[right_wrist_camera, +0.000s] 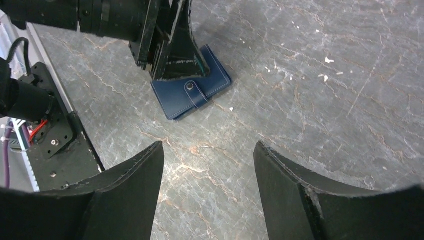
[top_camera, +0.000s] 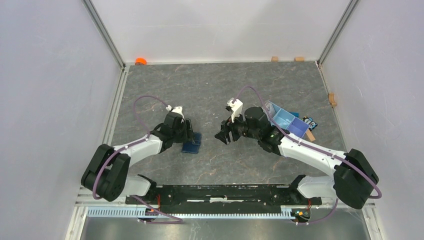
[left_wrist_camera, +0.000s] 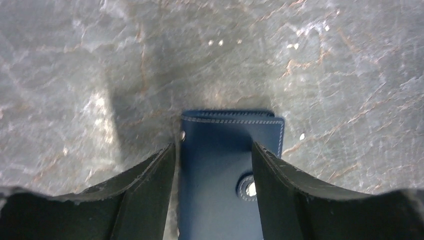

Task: Put the credit cards into the card holder
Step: Open the card holder at the center of the board.

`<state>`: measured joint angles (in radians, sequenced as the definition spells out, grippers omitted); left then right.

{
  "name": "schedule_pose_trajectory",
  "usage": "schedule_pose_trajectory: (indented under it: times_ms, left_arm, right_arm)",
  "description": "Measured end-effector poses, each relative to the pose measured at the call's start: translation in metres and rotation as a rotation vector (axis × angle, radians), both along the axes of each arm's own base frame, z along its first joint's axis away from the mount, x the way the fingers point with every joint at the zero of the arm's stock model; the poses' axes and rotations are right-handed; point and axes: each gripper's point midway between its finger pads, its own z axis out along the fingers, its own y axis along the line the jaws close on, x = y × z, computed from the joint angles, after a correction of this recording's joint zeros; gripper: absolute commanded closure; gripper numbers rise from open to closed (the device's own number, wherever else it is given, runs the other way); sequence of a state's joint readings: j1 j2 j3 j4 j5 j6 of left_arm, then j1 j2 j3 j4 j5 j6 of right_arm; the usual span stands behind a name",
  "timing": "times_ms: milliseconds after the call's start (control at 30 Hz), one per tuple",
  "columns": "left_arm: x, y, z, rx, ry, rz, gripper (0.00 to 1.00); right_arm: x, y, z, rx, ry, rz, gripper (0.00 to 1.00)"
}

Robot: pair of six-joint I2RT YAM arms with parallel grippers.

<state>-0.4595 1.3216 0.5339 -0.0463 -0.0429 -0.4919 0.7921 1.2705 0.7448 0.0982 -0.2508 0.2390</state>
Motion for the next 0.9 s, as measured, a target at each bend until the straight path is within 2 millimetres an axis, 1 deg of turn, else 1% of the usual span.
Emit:
schedule_pose_trajectory:
  times_ms: [33,133,200,300,367,400,500,567,600,633,700,767,833,900]
  left_arm:
    - [0.003,-0.001,-0.003,0.004,-0.004,-0.009,0.37]
    - [0.013,-0.011,-0.001,-0.022,-0.041,-0.048,0.37]
    - [0.018,-0.021,0.000,-0.057,-0.063,-0.081,0.38]
    - [0.021,-0.040,0.001,-0.126,-0.086,-0.146,0.41]
    - [0.020,-0.055,0.002,-0.164,-0.096,-0.196,0.41]
    - [0.015,-0.065,0.002,-0.183,-0.094,-0.234,0.41]
    - [0.004,-0.081,0.004,-0.204,-0.091,-0.295,0.39]
    - [0.002,-0.077,0.007,-0.183,-0.092,-0.282,0.34]
    - [0.002,-0.071,0.011,-0.161,-0.097,-0.258,0.32]
    - [0.003,-0.064,0.017,-0.141,-0.111,-0.231,0.30]
    - [0.005,-0.047,0.037,-0.099,-0.149,-0.160,0.28]
    - [0.005,-0.033,0.060,-0.086,-0.195,-0.093,0.27]
    - [0.003,-0.023,0.076,-0.086,-0.216,-0.037,0.30]
    - [-0.002,-0.014,0.081,-0.083,-0.205,0.005,0.33]
  right_arm:
    - [0.000,-0.002,-0.001,-0.003,0.000,-0.004,0.29]
    - [-0.003,-0.009,-0.008,-0.018,0.000,-0.023,0.29]
    - [-0.005,-0.017,-0.015,-0.035,0.000,-0.041,0.29]
    - [-0.007,-0.022,-0.020,-0.048,0.001,-0.053,0.28]
    - [-0.008,-0.025,-0.024,-0.056,0.003,-0.060,0.28]
    - [-0.008,-0.026,-0.025,-0.058,0.003,-0.062,0.28]
    - [-0.011,-0.029,-0.027,-0.056,0.007,-0.065,0.27]
    - [-0.013,-0.029,-0.026,-0.044,0.011,-0.068,0.27]
    - [-0.013,-0.029,-0.026,-0.036,0.015,-0.069,0.28]
    - [-0.015,-0.029,-0.027,-0.026,0.021,-0.068,0.29]
    - [-0.019,-0.024,-0.027,0.010,0.045,-0.056,0.31]
    - [-0.024,-0.017,-0.029,0.052,0.078,-0.040,0.34]
    - [-0.029,-0.009,-0.033,0.080,0.119,-0.026,0.37]
    - [-0.035,0.004,-0.041,0.098,0.165,-0.001,0.41]
